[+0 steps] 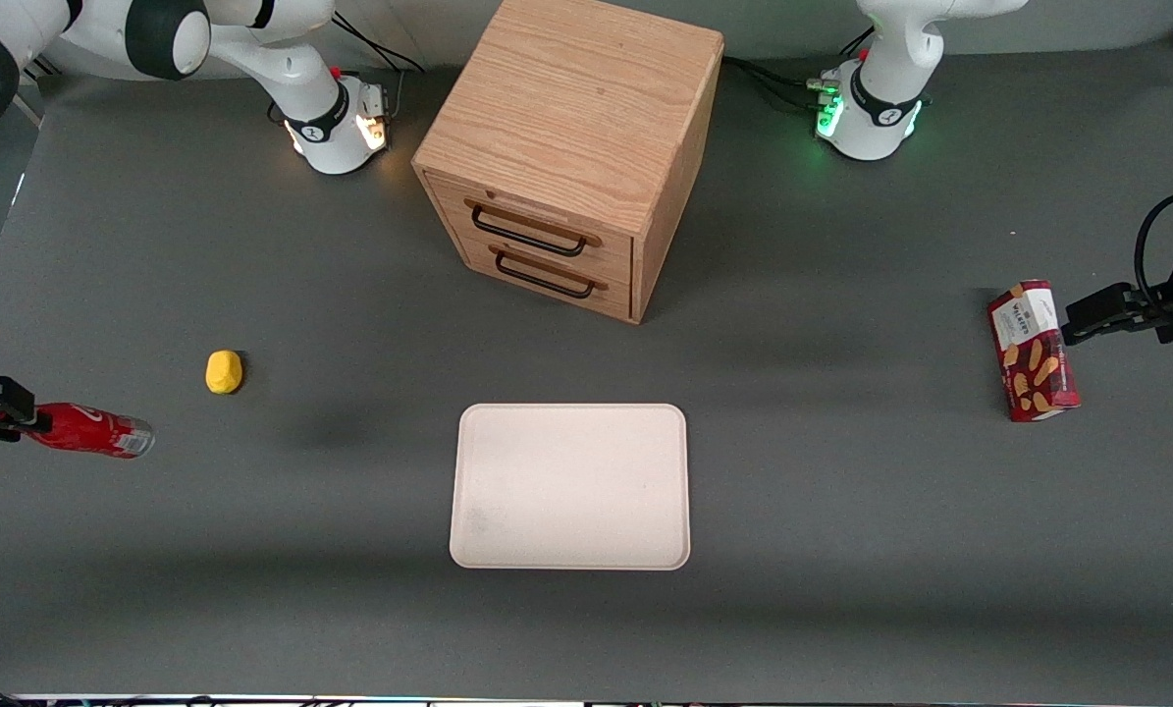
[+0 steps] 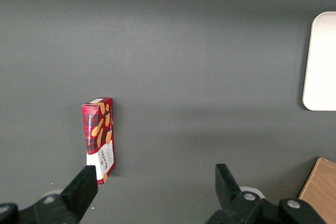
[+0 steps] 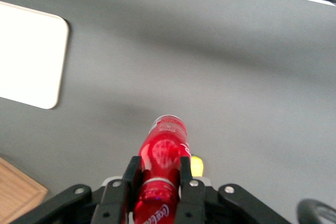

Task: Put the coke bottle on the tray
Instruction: 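Lift the bottle and carry it with the right gripper to the white tray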

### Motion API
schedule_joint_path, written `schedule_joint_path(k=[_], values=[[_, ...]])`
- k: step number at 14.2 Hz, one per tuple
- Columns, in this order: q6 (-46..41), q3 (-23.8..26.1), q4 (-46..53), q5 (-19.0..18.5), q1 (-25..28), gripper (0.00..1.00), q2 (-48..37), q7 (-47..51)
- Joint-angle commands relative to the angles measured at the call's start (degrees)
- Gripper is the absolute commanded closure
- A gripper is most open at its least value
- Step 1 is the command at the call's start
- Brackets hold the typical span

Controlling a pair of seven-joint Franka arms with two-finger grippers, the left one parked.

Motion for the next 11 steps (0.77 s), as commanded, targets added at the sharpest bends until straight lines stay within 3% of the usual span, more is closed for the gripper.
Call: schedule_joint_path(k=[1,3,7,9,11], values=[[-0.7,8.0,1.6,-3.9,-0.3,1.0,-1.8,9.6],[1.3,16.4,2.0,-10.3,-0.1,1.0,-1.7,18.3],[5.7,39.6,1.8,-27.8,-0.2,1.0,-0.2,41.0],[8.0,45.2,1.7,-31.3,-0.3,1.0,1.4,46.5],[10.5,46.7,1.7,-31.3,-0.2,1.0,2.6,47.9]])
